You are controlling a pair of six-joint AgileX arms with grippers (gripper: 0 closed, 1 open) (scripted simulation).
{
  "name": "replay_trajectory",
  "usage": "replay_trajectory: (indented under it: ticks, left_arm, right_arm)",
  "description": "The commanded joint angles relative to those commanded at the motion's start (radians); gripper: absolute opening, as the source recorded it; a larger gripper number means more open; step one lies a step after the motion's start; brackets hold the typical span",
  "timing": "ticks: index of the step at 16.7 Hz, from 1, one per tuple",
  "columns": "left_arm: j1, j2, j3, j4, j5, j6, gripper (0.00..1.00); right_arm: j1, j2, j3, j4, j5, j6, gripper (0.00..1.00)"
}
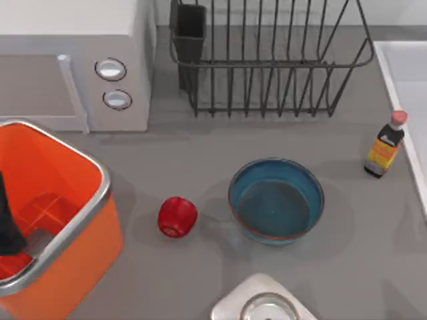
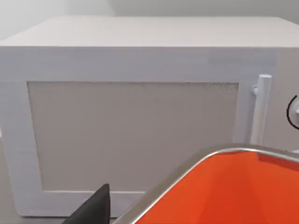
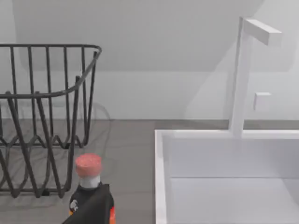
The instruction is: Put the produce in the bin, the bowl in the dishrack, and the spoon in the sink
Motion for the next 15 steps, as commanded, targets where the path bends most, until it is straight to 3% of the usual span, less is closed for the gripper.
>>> replay_trajectory:
  ticks: [7, 15]
  left_arm:
    - [-0.057, 0.157, 0.140, -0.108, 0.007, -0.013, 1.00]
    - [-0.265, 0.864, 0.688, -0.496, 0.033, -0.098, 1.00]
  right_arm:
    - [0.000, 0.000, 0.000, 0.000, 0.000, 0.000, 1.00]
    - [0.000, 0.000, 0.000, 0.000, 0.000, 0.000, 1.00]
